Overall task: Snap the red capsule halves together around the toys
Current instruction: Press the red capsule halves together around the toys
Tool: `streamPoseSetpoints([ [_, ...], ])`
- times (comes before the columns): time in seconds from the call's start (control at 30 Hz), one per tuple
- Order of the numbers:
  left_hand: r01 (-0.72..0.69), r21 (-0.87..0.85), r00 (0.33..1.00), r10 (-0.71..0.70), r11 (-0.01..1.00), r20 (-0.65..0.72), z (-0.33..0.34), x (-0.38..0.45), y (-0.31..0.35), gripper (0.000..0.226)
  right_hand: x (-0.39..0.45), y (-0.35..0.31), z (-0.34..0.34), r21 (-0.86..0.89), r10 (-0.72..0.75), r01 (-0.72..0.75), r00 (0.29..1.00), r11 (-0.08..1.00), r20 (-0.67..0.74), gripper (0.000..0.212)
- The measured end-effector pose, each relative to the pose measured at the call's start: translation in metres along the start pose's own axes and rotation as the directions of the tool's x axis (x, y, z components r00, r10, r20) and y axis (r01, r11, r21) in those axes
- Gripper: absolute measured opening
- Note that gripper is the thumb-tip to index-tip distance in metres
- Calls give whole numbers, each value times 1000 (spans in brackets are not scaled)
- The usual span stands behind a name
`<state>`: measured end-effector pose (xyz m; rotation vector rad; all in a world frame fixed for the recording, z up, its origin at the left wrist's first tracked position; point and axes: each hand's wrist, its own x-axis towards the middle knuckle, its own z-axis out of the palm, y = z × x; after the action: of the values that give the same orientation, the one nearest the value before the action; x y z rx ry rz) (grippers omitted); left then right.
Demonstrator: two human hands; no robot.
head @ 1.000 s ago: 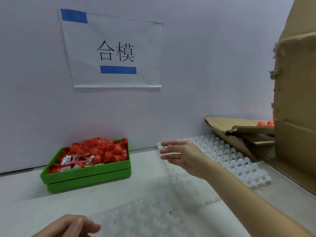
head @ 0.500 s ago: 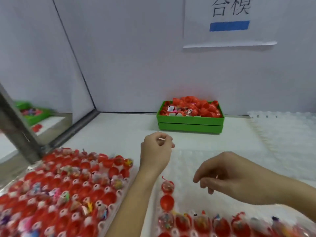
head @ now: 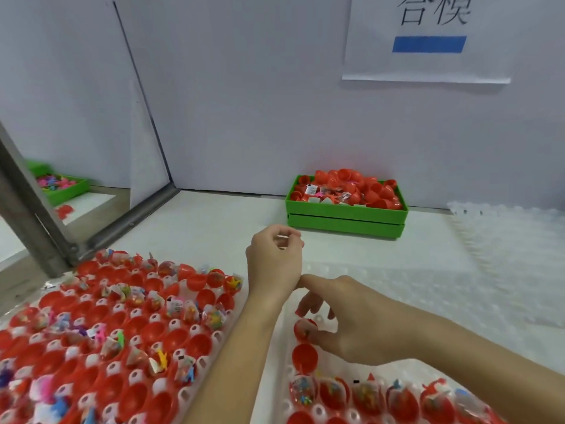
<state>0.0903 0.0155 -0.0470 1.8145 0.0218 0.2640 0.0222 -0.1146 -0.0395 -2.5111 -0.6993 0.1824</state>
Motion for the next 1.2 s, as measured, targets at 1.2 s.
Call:
streamPoseSetpoints([
  [1.2,-188,-154,677,242,970,695,39,-61,23,35,-108,66,-57,635,474,-178,815,752,-333,34],
])
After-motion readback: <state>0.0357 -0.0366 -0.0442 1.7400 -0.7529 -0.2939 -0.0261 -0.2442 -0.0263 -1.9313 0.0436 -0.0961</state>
